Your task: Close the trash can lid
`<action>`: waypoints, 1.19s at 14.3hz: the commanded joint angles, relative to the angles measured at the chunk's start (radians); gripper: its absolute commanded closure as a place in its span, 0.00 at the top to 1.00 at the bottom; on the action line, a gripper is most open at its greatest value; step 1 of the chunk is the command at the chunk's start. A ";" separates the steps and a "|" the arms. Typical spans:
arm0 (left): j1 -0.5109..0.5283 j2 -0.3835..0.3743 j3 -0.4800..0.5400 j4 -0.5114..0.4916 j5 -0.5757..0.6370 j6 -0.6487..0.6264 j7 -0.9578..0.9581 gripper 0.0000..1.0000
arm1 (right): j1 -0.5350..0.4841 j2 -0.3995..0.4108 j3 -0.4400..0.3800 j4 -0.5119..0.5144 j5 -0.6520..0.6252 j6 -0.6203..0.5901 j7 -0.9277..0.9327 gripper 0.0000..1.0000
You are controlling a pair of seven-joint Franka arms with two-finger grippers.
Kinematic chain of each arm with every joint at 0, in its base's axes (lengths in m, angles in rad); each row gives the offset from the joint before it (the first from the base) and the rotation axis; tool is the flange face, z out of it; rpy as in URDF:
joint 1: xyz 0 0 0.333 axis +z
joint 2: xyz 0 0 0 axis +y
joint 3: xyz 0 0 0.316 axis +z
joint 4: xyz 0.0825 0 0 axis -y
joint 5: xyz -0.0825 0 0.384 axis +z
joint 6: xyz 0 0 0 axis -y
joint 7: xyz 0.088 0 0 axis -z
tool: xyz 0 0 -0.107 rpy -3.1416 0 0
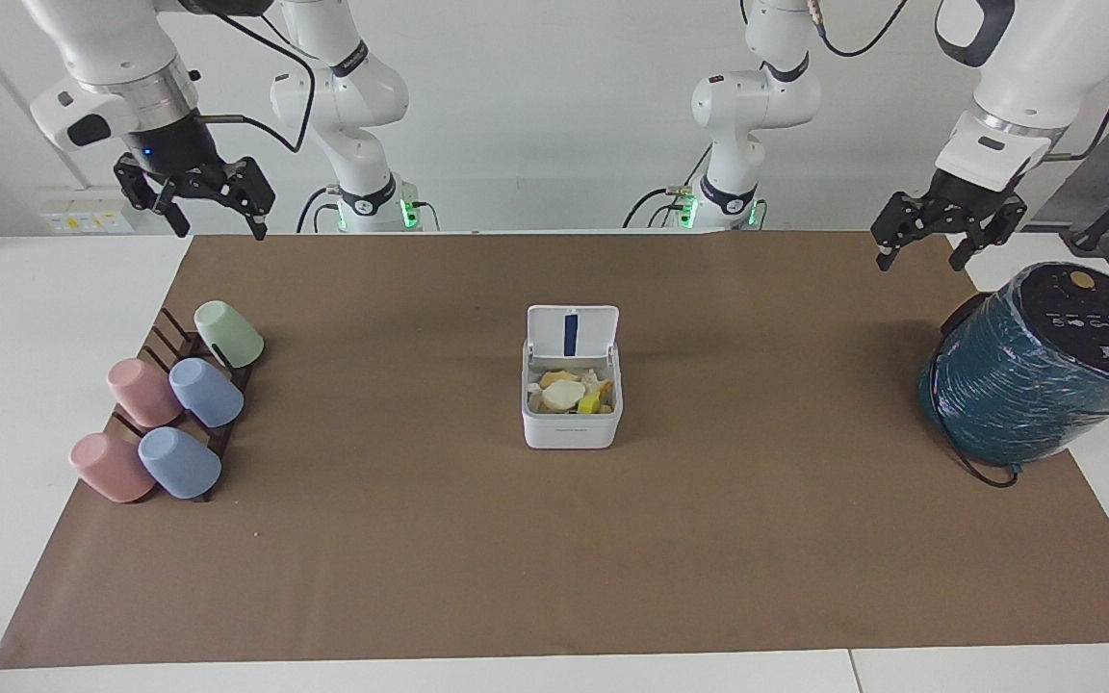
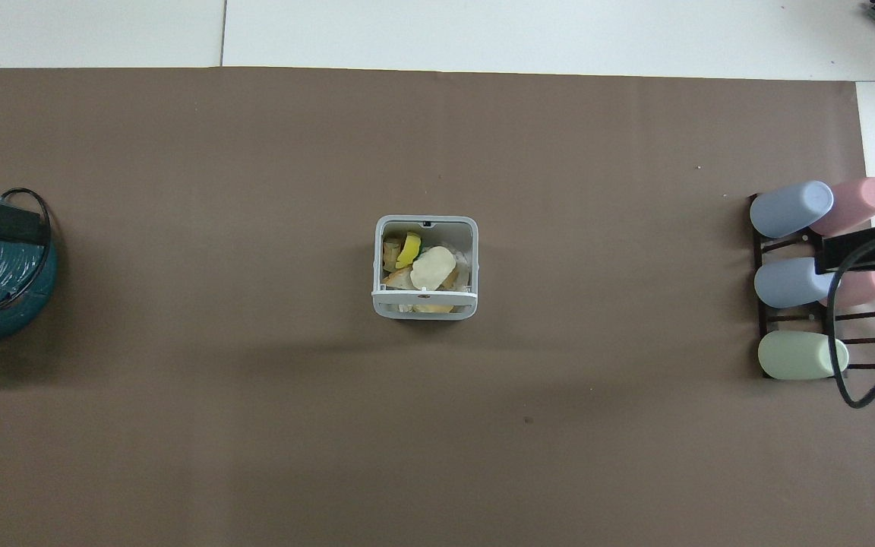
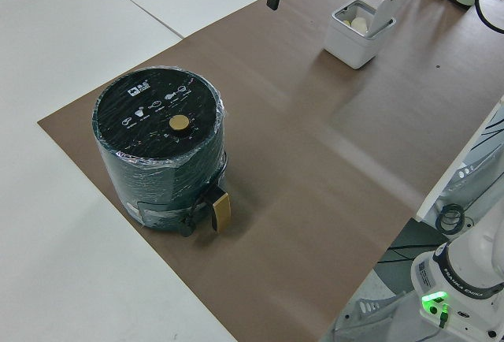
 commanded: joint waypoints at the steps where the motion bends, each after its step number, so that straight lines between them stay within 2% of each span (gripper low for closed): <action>1: -0.015 -0.009 0.007 -0.016 0.021 -0.002 0.002 1.00 | -0.006 -0.018 0.002 -0.010 0.020 -0.016 -0.023 1.00; 10: -0.026 -0.016 0.009 -0.024 0.021 -0.002 -0.010 1.00 | -0.006 -0.018 0.002 -0.010 0.020 -0.016 -0.023 1.00; 13: -0.081 -0.028 0.006 -0.056 0.021 0.021 -0.012 1.00 | -0.006 -0.018 0.000 -0.010 0.020 -0.016 -0.022 1.00; 17: -0.205 -0.069 0.004 -0.163 0.021 0.148 -0.012 1.00 | -0.006 -0.018 0.000 -0.010 0.020 -0.016 -0.022 1.00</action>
